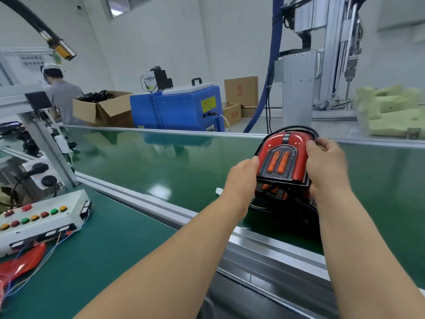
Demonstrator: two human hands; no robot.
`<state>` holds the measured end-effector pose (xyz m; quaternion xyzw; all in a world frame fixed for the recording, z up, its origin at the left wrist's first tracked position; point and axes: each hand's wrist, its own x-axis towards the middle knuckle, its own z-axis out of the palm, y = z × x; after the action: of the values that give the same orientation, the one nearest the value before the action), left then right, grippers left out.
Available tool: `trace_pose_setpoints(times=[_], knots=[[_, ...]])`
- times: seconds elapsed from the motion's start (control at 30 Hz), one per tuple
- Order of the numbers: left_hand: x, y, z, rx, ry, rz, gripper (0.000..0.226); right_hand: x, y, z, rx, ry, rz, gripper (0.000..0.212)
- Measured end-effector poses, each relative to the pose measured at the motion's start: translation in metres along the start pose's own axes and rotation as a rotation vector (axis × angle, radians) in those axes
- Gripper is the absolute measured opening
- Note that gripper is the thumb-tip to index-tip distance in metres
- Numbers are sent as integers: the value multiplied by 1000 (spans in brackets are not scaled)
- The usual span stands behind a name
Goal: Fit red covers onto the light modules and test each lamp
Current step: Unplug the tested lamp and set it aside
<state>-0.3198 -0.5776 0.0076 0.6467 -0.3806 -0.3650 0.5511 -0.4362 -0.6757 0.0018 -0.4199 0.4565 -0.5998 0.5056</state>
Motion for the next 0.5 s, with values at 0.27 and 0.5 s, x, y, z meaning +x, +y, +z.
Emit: trace_pose_setpoints(times=[0.27,0.5], knots=[[0,-10,5,130,-28,115,44,-4,11,-9,-151,0,-9,45],[-7,-9,-5,130,-4,121,36,-12,4,-13,-187,32,-67,39]])
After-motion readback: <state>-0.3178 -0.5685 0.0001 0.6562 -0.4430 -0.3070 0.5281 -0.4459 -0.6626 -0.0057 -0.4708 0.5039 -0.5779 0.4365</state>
